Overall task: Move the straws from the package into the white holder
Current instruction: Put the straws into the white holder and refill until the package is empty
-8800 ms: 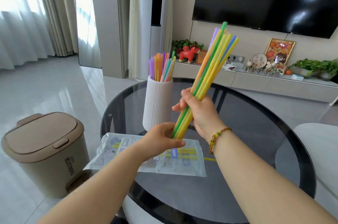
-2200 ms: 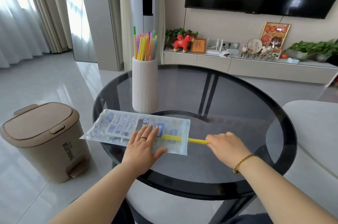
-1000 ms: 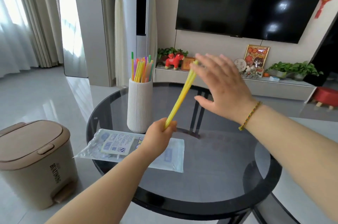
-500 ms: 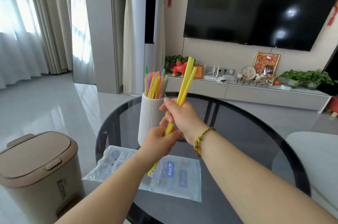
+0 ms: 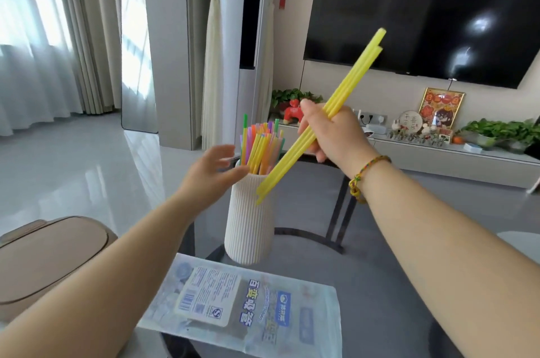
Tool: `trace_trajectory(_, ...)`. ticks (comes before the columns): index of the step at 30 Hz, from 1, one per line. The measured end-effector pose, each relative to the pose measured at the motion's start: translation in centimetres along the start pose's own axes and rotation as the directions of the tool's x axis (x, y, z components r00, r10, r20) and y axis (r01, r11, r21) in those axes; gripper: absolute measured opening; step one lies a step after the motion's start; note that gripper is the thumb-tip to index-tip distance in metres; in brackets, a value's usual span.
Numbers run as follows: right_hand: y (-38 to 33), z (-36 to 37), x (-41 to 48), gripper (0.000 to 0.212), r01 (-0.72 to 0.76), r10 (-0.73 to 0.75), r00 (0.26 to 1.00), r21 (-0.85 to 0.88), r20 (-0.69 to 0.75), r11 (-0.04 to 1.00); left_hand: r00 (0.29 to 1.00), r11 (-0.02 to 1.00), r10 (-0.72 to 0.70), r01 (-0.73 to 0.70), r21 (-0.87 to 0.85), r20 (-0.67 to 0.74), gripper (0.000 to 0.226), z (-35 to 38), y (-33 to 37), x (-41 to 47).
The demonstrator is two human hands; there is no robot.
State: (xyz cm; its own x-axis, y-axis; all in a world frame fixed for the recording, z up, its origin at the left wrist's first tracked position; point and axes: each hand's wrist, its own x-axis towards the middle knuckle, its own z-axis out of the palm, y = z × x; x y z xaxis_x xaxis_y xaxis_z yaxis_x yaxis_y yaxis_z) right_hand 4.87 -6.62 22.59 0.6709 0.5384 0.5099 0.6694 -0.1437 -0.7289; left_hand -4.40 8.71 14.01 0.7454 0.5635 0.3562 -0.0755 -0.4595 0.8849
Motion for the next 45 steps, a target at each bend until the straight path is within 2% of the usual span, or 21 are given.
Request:
trace_trajectory(2, -0.1, -0.2, 0.9, 0.047, 0.038, -0.036, 0.999, 0.039, -0.035, 0.999, 0.998, 0.998, 0.004, -0.008, 0.062, 0.066, 0.05, 0.2, 0.3, 1.6)
trace_trajectory(5, -0.5, -0.3, 1.6, 0.044, 0.089, -0.085, 0.993, 0.046, -0.086, 0.995, 0.991, 0.994, 0.037, -0.05, 0.1, 0.132, 0.03, 0.3, 1.0, 3.0)
trace_trajectory(15, -2.2, -0.2, 4.8, 0.046, 0.224, -0.225, 0.97, -0.02, -0.093, 0.974, 0.998, 0.987, 0.064, -0.066, 0.144, 0.022, 0.021, 0.4, -0.2, 4.0)
trace_trajectory(18, -2.4, 0.2, 5.2, 0.044, 0.25, -0.25, 0.968, -0.063, 0.006, 0.966, 0.999, 0.991, 0.052, -0.052, 0.124, 0.002, 0.021, 0.5, -0.2, 4.0)
trace_trajectory(21, -2.1, 1.1, 5.2, 0.045, 0.254, -0.237, 0.965, -0.175, 0.112, 0.951, 1.0, 0.996, 0.029, -0.028, 0.086, -0.006, 0.022, 0.7, -0.3, 3.9)
trace_trajectory(23, -1.6, 2.1, 4.8, 0.046, 0.259, -0.203, 0.96, -0.34, 0.19, 0.904, 1.0, 0.997, 0.01, -0.01, 0.071, -0.004, 0.022, 0.8, -0.2, 3.7)
trace_trajectory(26, -0.3, 3.7, 4.3, 0.047, 0.205, -0.139, 0.976, -0.478, 0.17, 0.854, 1.0, 1.0, -0.024, 0.024, 0.014, -0.016, 0.026, 1.0, -0.2, 3.5)
trace_trajectory(28, 0.1, 4.2, 4.3, 0.046, 0.117, -0.093, 0.992, -0.359, 0.086, 0.926, 0.999, 0.994, -0.052, 0.053, -0.093, 0.013, 0.032, 1.1, -0.3, 3.3)
trace_trajectory(31, -0.5, 3.8, 4.9, 0.069, -0.015, 0.017, 0.999, 0.035, -0.047, 0.999, 0.994, 0.977, -0.041, 0.061, -0.203, 0.102, 0.034, 1.1, -0.6, 3.1)
trace_trajectory(32, -0.8, 3.5, 5.2, 0.072, 0.012, 0.001, 0.995, 0.132, -0.101, 0.991, 0.991, 0.975, -0.032, 0.06, -0.212, 0.132, 0.036, 1.2, -0.6, 3.0)
trace_trajectory(33, -1.1, 3.3, 5.4, 0.072, 0.076, -0.055, 0.99, 0.157, -0.133, 0.985, 0.987, 0.974, -0.025, 0.06, -0.218, 0.159, 0.039, 1.2, -0.7, 3.0)
trace_trajectory(34, -1.4, 3.2, 5.4, 0.07, 0.153, -0.14, 0.983, 0.11, -0.121, 0.982, 0.984, 0.973, -0.022, 0.061, -0.222, 0.178, 0.041, 1.4, -0.7, 2.9)
trace_trajectory(36, -1.7, 3.6, 5.1, 0.063, 0.313, -0.311, 0.95, -0.107, 0.031, 0.944, 0.981, 0.973, -0.012, 0.056, -0.223, 0.194, 0.046, 1.6, -0.7, 2.6)
trace_trajectory(38, -1.3, 4.3, 4.6, 0.051, 0.416, -0.369, 0.908, -0.312, 0.2, 0.855, 0.98, 0.984, 0.008, 0.027, -0.174, 0.199, 0.054, 1.8, -1.0, 2.4)
trace_trajectory(41, -0.1, 5.1, 3.9, 0.039, 0.418, -0.308, 0.898, -0.391, 0.316, 0.82, 0.983, 0.995, 0.03, -0.012, -0.099, 0.183, 0.06, 1.9, -1.3, 2.1)
trace_trajectory(45, 0.9, 5.5, 2.8, 0.039, 0.373, -0.189, 0.894, -0.442, 0.407, 0.816, 0.982, 0.993, 0.066, -0.048, -0.105, 0.174, 0.058, 1.9, -1.5, 1.9)
